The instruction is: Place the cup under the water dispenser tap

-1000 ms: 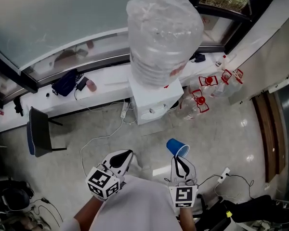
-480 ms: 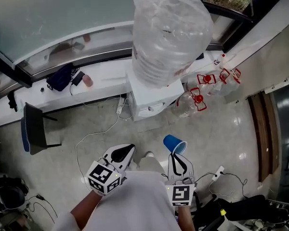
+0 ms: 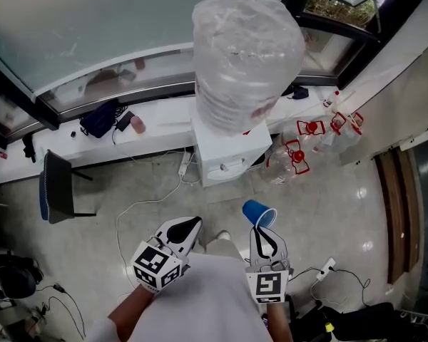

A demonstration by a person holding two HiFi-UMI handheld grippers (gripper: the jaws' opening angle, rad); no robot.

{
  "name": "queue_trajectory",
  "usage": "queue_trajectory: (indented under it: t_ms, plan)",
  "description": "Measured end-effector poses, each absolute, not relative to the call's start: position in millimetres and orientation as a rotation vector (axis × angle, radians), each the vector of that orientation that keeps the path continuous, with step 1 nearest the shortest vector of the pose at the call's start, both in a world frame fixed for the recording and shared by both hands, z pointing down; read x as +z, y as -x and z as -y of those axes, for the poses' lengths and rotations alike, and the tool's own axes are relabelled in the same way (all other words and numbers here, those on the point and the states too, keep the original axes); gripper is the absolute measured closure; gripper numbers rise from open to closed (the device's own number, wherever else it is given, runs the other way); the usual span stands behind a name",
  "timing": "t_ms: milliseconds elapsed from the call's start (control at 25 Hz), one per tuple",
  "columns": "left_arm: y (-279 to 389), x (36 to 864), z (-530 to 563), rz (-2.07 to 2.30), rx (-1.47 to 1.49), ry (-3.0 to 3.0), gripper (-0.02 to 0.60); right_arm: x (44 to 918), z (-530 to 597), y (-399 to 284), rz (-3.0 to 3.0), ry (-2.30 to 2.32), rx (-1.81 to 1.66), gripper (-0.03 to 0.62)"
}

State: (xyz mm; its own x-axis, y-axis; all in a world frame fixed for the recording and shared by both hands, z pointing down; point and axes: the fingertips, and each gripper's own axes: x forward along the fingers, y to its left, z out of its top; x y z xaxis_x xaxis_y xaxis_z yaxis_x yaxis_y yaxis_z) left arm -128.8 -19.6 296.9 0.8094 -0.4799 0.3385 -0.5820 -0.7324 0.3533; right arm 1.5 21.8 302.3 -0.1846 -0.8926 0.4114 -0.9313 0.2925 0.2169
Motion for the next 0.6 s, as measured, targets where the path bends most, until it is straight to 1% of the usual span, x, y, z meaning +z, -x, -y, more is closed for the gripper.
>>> queue_trajectory:
  t_ms: [600]
  plan:
    - [76.7, 303.1, 17.4, 0.755, 0.396, -2.546, 0.575, 304.1, -16.8, -37.9, 2.128, -1.628, 0.160, 0.572]
